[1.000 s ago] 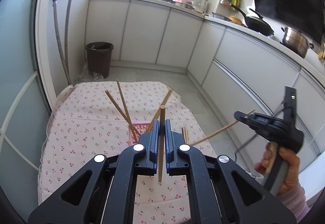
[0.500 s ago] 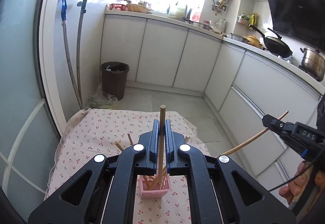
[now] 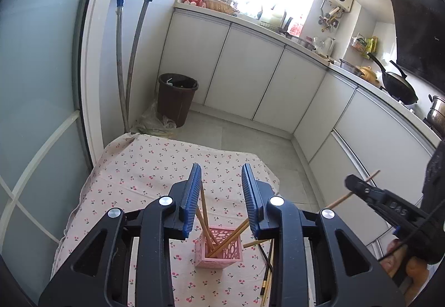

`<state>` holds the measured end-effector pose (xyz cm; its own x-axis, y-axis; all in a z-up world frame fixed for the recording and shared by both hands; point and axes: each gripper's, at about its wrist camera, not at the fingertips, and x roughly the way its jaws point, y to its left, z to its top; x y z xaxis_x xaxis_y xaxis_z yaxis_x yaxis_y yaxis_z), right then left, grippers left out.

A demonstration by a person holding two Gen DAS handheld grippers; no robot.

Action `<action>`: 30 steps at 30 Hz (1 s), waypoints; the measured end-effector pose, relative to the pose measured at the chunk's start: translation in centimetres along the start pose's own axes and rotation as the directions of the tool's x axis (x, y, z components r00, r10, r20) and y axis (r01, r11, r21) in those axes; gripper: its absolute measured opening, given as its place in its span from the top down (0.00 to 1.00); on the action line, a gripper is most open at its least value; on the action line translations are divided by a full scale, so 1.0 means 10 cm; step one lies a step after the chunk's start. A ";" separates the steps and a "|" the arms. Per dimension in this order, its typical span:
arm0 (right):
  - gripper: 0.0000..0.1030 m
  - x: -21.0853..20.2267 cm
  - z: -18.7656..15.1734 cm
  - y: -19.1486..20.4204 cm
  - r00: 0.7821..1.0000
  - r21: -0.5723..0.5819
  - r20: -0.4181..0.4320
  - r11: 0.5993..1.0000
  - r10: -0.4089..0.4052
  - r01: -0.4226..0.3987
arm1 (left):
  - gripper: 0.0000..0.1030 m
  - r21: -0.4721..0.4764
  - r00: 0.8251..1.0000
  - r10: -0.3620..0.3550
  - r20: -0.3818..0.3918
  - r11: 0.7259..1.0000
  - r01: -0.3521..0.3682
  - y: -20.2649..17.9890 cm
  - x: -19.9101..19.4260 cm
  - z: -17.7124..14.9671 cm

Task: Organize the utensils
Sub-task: 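Lower both chopsticks into the pink basket and open both grippers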

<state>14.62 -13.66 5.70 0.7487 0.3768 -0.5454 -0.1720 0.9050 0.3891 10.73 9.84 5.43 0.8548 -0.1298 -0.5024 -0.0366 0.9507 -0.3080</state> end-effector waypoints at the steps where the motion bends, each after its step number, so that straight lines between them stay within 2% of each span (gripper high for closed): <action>1: 0.95 0.05 0.00 0.02 1.000 -0.001 -0.005 1.000 -0.007 0.007 | 0.71 0.003 1.000 -0.001 -0.001 1.000 0.001 -0.01 0.01 0.01; 5: 0.94 0.29 -0.04 0.10 0.999 0.003 -0.033 1.000 -0.013 0.014 | 0.71 0.005 1.000 -0.004 -0.024 1.000 0.004 0.01 0.06 -0.01; 11: 0.82 0.55 -0.16 0.18 0.997 0.011 -0.076 1.000 -0.010 0.011 | 0.71 0.020 0.999 0.009 -0.047 1.000 -0.008 0.05 0.10 -0.06; 15: 0.70 0.44 -0.24 0.26 0.997 -0.041 -0.063 0.999 -0.032 0.029 | 0.68 0.041 0.999 0.019 -0.049 0.999 -0.017 0.05 0.08 -0.09; 21: 0.68 0.25 -0.37 0.31 0.996 -0.117 -0.041 0.990 -0.080 0.074 | 0.57 0.099 0.997 0.040 -0.059 0.995 -0.035 -0.06 0.08 -0.20; 23: 0.59 0.20 -0.41 0.28 0.995 -0.129 -0.042 0.988 -0.096 0.090 | 0.51 0.119 0.996 0.050 -0.067 0.992 -0.042 -0.10 0.10 -0.26; 24: 0.50 0.17 -0.43 0.26 0.994 -0.129 -0.042 0.987 -0.101 0.095 | 0.45 0.124 0.996 0.056 -0.072 0.991 -0.047 -0.11 0.10 -0.30; 25: 0.47 0.14 -0.46 0.23 0.994 -0.128 -0.039 0.987 -0.107 0.101 | 0.42 0.128 0.995 0.058 -0.079 0.991 -0.048 -0.12 0.12 -0.33; 29: 0.45 0.03 -0.57 0.12 0.987 -0.148 -0.039 0.978 -0.154 0.146 | 0.40 0.165 0.990 0.079 -0.115 0.984 -0.059 -0.19 0.18 -0.49; 30: 0.40 0.01 -0.60 0.08 0.986 -0.150 -0.037 0.976 -0.164 0.157 | 0.39 0.172 0.989 0.084 -0.120 0.983 -0.063 -0.20 0.19 -0.52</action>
<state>10.68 -11.68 1.52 0.7427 0.2302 -0.6288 -0.1463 0.9722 0.1830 9.73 6.27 0.91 0.7805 -0.0823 -0.6198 -0.0005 0.9912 -0.1323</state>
